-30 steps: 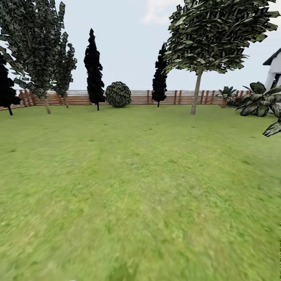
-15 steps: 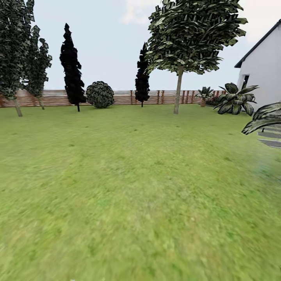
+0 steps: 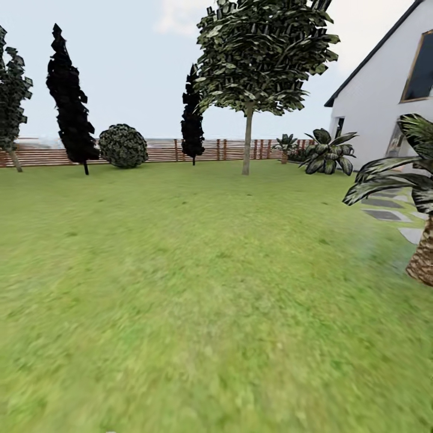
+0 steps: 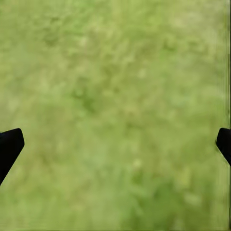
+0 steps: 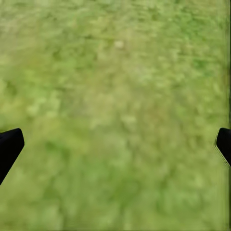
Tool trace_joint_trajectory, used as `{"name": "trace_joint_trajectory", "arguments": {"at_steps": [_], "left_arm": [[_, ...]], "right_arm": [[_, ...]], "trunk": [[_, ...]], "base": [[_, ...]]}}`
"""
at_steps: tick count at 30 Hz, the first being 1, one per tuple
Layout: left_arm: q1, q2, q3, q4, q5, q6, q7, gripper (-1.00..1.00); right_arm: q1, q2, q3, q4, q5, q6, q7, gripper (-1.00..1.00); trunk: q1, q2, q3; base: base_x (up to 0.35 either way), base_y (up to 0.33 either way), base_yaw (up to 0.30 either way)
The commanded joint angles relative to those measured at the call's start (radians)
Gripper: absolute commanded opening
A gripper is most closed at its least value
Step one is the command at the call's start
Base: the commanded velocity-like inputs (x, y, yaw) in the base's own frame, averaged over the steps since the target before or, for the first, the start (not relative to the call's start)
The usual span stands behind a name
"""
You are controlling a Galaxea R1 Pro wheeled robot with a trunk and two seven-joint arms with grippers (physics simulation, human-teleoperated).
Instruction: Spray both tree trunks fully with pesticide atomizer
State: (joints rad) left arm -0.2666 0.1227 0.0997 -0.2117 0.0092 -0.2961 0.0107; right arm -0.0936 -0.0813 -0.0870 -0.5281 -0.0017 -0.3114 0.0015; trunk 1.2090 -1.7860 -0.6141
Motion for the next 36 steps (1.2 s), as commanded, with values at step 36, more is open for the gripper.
{"name": "trace_joint_trajectory", "arguments": {"at_steps": [36], "left_arm": [[0.0,0.002,0.0,-0.001,0.0,0.0,0.0,1.0]], "right_arm": [[0.0,0.0,0.001,-0.001,0.0,0.0,0.002,1.0]], "trunk": [[0.0,0.0,0.0]], "base": [[0.338,0.0,-0.159]]}}
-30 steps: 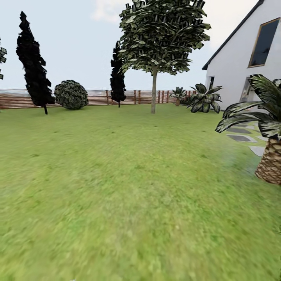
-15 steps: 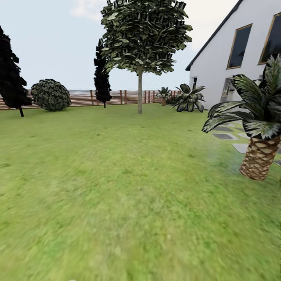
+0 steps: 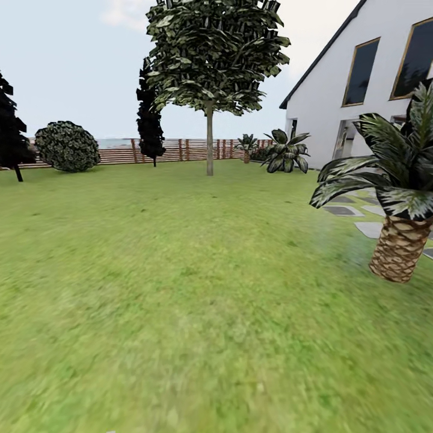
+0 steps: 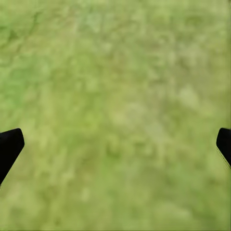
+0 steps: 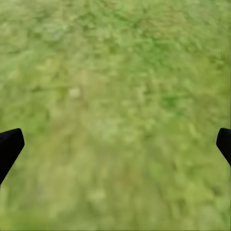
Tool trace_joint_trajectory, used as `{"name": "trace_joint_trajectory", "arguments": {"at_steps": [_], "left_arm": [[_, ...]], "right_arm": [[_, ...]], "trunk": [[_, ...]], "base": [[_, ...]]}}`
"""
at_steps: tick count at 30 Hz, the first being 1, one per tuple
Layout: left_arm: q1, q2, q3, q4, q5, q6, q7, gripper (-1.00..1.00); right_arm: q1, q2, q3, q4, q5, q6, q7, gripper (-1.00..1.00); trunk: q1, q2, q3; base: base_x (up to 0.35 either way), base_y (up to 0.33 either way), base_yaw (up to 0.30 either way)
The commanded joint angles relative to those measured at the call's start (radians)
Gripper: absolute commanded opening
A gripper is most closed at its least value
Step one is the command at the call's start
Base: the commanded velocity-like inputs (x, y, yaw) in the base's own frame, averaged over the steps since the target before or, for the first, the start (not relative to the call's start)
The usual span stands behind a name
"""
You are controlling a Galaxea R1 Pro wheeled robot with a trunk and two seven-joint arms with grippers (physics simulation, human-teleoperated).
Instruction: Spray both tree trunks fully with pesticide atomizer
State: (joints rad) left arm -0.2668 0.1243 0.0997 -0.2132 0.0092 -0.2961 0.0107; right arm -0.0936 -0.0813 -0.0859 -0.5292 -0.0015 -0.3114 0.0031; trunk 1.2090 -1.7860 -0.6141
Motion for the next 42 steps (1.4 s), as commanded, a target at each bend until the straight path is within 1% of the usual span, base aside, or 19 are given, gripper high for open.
{"name": "trace_joint_trajectory", "arguments": {"at_steps": [1,15,42], "left_arm": [[0.0,0.0,0.0,0.0,0.0,0.0,0.0,1.0],[0.0,0.0,0.0,0.0,0.0,0.0,0.0,1.0],[0.001,0.0,0.0,-0.001,0.0,0.0,0.0,1.0]], "right_arm": [[0.0,0.0,0.0,0.0,0.0,0.0,0.0,1.0],[0.0,0.0,0.004,0.0,0.001,0.0,0.001,1.0],[0.0,0.0,0.006,0.0,0.002,0.0,0.002,1.0]], "trunk": [[0.0,0.0,0.0],[0.0,0.0,0.0],[0.0,0.0,0.0]], "base": [[0.338,0.0,-0.001],[0.338,0.003,0.0],[0.338,0.059,0.0]]}}
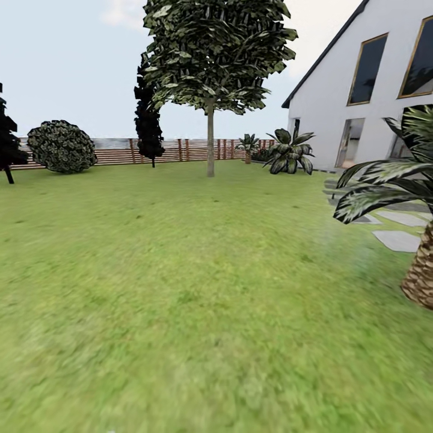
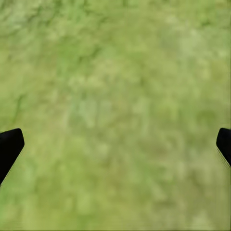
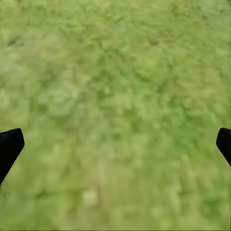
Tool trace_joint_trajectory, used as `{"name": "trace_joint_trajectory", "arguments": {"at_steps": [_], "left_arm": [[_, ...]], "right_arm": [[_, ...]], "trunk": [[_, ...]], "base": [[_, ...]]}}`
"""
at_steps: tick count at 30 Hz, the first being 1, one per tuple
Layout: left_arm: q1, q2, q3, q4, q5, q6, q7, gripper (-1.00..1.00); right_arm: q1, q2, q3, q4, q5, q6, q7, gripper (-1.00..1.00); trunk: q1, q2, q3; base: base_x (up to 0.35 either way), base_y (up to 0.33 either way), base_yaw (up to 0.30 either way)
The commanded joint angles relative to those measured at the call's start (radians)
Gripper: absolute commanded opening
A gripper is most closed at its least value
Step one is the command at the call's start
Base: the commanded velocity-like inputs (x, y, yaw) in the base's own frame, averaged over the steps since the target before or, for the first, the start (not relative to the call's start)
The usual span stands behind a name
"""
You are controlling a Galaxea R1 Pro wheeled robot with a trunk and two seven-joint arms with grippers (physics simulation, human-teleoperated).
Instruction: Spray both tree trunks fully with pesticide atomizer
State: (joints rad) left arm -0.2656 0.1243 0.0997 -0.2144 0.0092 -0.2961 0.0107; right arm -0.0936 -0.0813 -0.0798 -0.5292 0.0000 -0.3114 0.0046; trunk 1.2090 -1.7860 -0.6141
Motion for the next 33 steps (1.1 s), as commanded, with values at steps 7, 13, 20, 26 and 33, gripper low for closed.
{"name": "trace_joint_trajectory", "arguments": {"at_steps": [7,13,20,26,33], "left_arm": [[0.0,0.0,0.0,0.0,0.0,0.0,0.0,1.0],[0.0,0.0,0.0,0.0,0.0,0.0,0.0,1.0],[0.0,0.0,0.0,0.0,0.0,0.0,0.0,1.0],[0.0,0.0,0.0,0.0,0.0,0.0,0.0,1.0],[0.0,0.0,0.0,0.0,0.0,0.0,0.0,1.0]], "right_arm": [[0.0,0.0,0.0,0.0,0.0,0.0,0.0,1.0],[0.0,0.0,0.0,0.0,0.0,0.0,0.0,1.0],[0.0,0.0,0.0,0.0,0.0,0.0,-0.001,1.0],[0.0,0.0,0.0,0.0,0.0,0.0,-0.002,1.0],[0.0,0.0,0.0,0.0,0.0,0.0,-0.001,1.0]], "trunk": [[0.0,0.0,0.0],[0.0,0.0,0.0],[0.0,0.0,0.0],[0.0,0.0,0.0],[0.0,0.0,0.0]], "base": [[0.338,0.001,0.0],[0.338,0.0,0.0],[0.338,0.0,0.0],[0.338,0.0,0.0],[0.338,0.0,-0.001]]}}
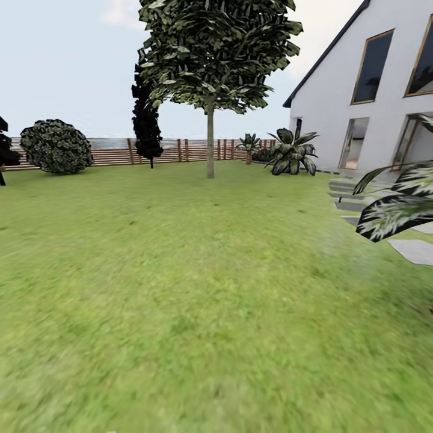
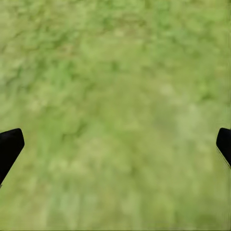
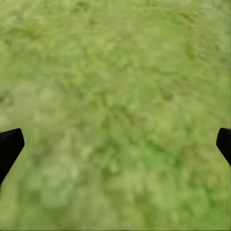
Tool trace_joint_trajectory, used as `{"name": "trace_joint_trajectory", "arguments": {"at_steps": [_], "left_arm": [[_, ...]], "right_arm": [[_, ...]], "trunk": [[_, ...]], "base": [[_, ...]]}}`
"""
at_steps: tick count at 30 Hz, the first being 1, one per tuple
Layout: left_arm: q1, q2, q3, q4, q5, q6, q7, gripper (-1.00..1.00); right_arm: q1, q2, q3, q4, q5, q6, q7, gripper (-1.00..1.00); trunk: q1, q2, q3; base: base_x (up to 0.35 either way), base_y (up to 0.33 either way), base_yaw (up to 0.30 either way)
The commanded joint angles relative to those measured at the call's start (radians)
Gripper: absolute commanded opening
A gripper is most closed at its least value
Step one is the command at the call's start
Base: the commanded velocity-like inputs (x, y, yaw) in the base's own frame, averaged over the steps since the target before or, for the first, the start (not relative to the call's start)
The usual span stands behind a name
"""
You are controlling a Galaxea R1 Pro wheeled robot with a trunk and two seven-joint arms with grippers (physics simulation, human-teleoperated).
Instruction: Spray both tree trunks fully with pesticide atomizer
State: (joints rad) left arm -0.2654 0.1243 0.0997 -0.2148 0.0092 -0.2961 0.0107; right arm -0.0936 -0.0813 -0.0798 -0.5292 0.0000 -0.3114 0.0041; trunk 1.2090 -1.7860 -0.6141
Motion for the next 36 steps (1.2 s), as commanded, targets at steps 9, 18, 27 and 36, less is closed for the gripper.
{"name": "trace_joint_trajectory", "arguments": {"at_steps": [9,18,27,36], "left_arm": [[0.0,0.0,0.0,-0.001,0.0,0.0,0.0,1.0],[0.0,0.001,0.0,-0.001,0.0,0.0,0.0,1.0],[0.0,0.002,0.0,-0.002,0.0,0.0,0.0,1.0],[0.0,0.002,0.0,-0.002,0.0,0.0,0.0,1.0]], "right_arm": [[0.0,0.0,0.0,0.0,0.0,0.0,0.0,1.0],[0.0,0.0,0.0,0.0,0.0,0.0,0.001,1.0],[0.0,0.0,0.0,0.0,0.0,0.0,0.001,1.0],[0.0,0.0,0.0,0.0,0.0,0.0,0.001,1.0]], "trunk": [[0.0,0.0,0.0],[0.0,0.0,0.0],[0.0,0.0,0.0],[0.0,0.0,0.0]], "base": [[0.338,0.0,-0.14],[0.338,0.0,-0.258],[0.338,0.0,-0.154],[0.338,0.0,-0.006]]}}
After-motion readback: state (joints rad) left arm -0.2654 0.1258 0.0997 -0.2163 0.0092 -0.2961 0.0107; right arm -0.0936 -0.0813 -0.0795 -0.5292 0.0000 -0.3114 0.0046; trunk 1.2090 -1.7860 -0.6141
